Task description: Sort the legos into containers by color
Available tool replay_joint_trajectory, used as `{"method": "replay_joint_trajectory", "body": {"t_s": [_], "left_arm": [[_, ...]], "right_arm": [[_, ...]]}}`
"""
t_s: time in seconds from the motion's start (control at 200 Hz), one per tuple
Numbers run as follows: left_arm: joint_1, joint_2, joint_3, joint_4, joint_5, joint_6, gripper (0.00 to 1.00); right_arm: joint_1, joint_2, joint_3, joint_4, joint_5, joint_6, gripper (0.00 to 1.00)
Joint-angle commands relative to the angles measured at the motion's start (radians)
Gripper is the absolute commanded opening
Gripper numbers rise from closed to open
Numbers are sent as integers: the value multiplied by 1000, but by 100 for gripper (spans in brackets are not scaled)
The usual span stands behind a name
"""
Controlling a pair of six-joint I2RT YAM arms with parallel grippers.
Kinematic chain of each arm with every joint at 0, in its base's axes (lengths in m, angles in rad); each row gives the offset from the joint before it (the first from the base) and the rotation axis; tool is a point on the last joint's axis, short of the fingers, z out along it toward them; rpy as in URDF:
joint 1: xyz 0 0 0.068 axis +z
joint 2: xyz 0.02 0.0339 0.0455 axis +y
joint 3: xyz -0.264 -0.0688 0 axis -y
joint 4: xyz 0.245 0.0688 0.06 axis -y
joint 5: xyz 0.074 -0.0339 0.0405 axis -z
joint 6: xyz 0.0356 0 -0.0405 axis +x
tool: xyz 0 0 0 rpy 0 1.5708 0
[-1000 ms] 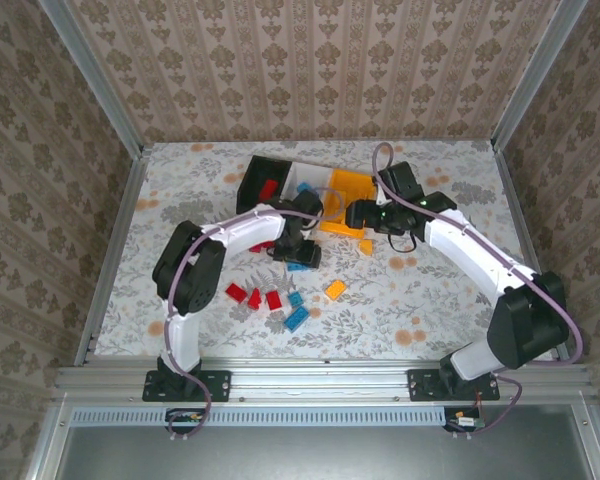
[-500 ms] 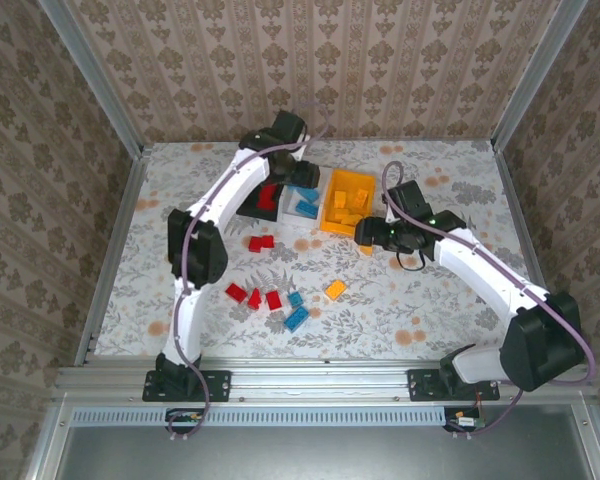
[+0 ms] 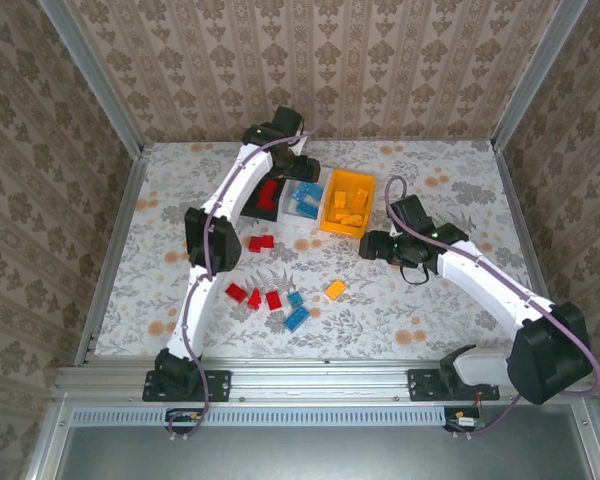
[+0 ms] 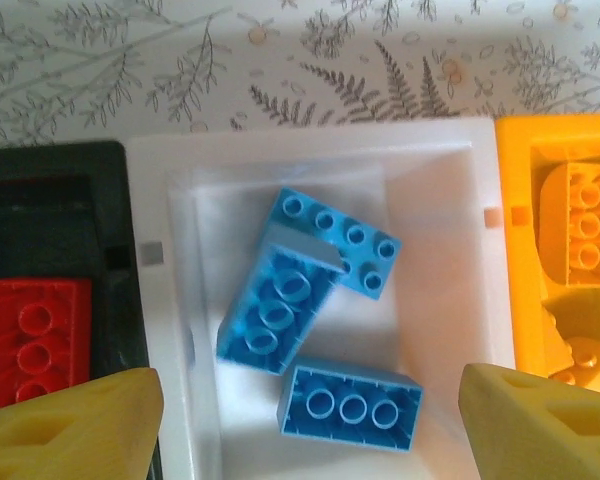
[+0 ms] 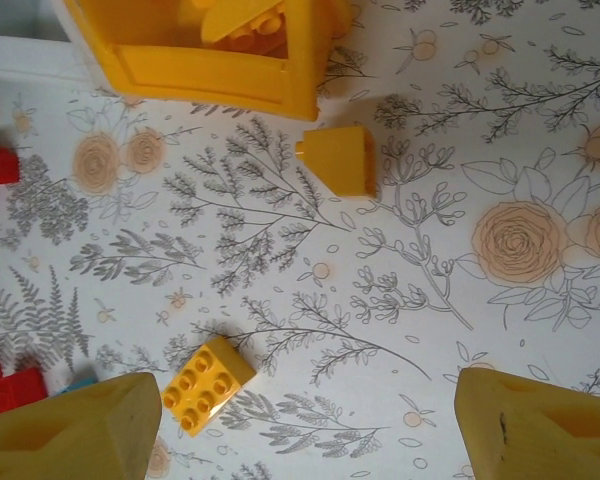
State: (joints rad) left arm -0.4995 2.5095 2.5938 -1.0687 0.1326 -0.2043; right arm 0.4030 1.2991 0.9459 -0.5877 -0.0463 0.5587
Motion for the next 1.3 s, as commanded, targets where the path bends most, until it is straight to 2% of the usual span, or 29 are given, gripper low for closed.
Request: {"method": "replay_joint_trajectory", "body": {"t_s": [0.0,0.14,0.36,0.67,0.88,1.07,1.295], "left_arm": [[2,-141,-105,-13,9,31,80],[3,-366,-398,89,18,22,82],[29,-725,-894,290,110,-61,84],[35,-1016,-1359,474,216,-200,85],[35,-1125,-1538,517,213,-250,86],[35,-1157,-1579,533,214,-261,86],[33,-1145,-1560,530,219,-251,86]], "right_arm": [[4,74,26,-38,51,-18,78],[4,203,69,-13,54,-59,76],[3,362,164,14,70,-140,72],[-6,559,325,-1,99,-192,62],[-8,636,384,-18,123,-200,53],[-10,646,379,-29,156,-186,35],[-9,508,307,-49,163,-152,34]]}}
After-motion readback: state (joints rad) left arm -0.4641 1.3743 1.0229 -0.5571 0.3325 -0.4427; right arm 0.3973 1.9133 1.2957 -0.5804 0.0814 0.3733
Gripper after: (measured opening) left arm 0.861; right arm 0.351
